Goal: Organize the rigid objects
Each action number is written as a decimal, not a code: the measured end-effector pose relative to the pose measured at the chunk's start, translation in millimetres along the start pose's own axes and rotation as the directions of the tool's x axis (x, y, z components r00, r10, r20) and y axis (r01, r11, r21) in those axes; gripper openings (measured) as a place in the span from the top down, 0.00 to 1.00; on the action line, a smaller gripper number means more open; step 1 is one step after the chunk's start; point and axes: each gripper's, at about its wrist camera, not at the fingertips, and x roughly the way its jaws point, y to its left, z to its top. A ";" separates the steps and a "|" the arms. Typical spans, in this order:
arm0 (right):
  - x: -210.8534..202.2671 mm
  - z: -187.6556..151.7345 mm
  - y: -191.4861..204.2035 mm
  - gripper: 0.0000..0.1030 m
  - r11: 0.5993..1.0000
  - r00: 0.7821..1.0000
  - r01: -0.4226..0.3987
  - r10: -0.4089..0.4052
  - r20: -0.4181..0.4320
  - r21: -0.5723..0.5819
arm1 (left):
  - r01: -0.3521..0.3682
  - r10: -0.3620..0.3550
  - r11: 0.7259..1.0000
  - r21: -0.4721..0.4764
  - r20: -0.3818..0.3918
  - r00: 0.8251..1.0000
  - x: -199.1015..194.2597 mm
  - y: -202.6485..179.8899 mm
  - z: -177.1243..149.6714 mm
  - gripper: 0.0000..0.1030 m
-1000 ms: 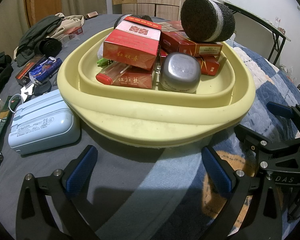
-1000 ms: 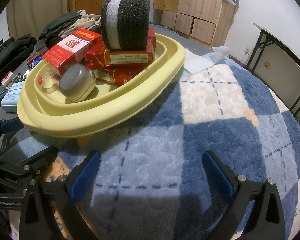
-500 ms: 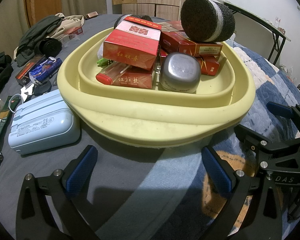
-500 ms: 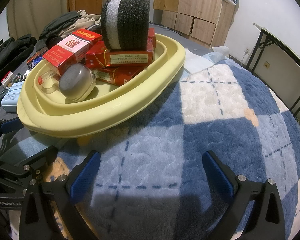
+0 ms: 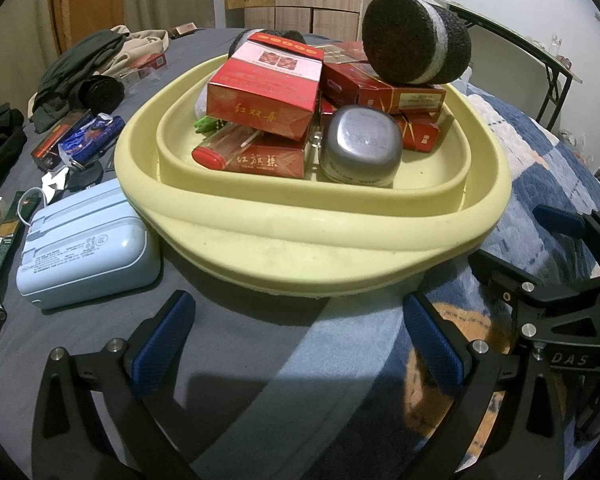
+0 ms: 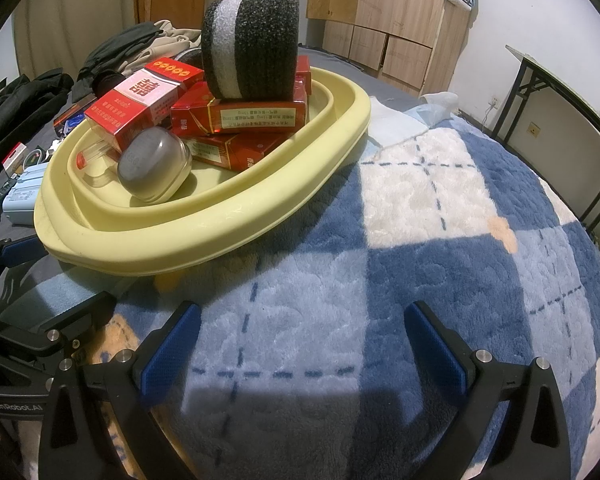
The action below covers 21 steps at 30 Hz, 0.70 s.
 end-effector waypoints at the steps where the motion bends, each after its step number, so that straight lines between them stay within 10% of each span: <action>1: 0.1 0.0 -0.6 0.00 1.000 1.000 -0.003 0.003 0.000 0.002 | 0.000 0.000 1.000 0.000 -0.001 1.000 -0.3 -0.5 -0.5 0.00; 21: 0.0 0.4 -0.3 0.00 1.000 1.000 -0.003 0.003 0.000 0.002 | -0.006 0.006 1.000 0.000 0.004 1.000 -3.0 -1.8 -1.9 0.00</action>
